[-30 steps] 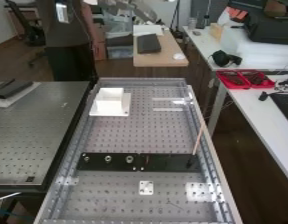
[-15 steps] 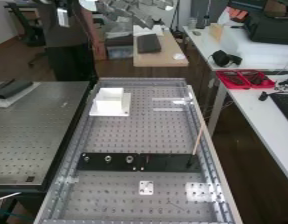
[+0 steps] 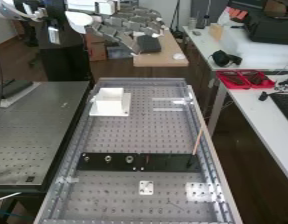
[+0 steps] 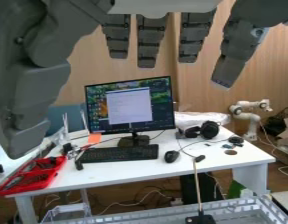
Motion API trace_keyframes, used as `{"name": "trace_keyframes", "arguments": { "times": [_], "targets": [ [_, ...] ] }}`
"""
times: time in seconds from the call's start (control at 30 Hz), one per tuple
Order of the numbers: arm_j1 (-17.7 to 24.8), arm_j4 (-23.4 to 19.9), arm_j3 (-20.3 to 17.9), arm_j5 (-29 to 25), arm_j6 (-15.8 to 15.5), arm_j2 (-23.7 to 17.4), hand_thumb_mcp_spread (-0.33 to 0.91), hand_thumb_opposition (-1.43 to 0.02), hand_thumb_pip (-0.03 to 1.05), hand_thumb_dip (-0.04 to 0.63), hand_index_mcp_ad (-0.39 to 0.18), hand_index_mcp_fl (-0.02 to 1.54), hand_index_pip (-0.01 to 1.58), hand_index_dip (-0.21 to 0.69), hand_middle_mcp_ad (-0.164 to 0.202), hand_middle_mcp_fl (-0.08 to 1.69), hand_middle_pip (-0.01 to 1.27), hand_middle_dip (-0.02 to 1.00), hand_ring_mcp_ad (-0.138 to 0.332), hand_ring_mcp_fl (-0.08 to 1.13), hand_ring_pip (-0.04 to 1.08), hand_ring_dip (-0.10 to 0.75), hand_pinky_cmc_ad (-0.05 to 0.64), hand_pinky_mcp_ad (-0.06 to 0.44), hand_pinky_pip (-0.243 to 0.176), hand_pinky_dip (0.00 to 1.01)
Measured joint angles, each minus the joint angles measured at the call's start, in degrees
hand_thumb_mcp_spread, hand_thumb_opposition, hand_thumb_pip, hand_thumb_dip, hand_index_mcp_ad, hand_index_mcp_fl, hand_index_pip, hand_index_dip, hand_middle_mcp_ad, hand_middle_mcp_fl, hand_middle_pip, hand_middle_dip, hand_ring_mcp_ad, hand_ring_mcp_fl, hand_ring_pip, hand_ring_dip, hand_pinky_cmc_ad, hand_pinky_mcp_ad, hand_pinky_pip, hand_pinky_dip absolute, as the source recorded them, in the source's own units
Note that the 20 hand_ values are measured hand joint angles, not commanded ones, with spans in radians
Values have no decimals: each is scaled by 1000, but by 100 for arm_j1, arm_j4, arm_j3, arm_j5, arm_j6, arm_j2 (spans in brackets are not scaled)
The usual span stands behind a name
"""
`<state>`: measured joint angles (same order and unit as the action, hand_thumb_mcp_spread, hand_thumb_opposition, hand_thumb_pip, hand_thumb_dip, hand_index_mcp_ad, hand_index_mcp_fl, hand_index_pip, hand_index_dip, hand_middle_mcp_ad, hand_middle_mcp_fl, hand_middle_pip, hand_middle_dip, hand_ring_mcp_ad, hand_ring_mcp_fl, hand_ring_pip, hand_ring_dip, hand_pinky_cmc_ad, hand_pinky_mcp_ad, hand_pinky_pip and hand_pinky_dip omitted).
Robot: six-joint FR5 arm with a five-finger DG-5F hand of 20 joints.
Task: Grab the smaller nut and place it in the white container
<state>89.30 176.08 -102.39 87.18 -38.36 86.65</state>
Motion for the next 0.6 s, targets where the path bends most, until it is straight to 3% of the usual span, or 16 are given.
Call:
{"name": "trace_keyframes", "arguments": {
  "times": [0.17,0.43,0.6],
  "targets": [
    [-115,-149,-364,-22,-47,-152,272,-742,414,94,-106,24,82,173,-9,23,124,304,157,0,87,129,452,344,-106,532],
    [-245,-762,-1109,-177,-190,-389,272,-742,417,94,-106,40,84,169,-9,51,124,304,159,0,87,129,447,344,-106,538],
    [-366,-1053,-1420,-197,-352,-482,295,-742,483,113,-112,66,119,164,-7,73,124,302,159,0,87,129,445,346,-106,538]
  ]
}}
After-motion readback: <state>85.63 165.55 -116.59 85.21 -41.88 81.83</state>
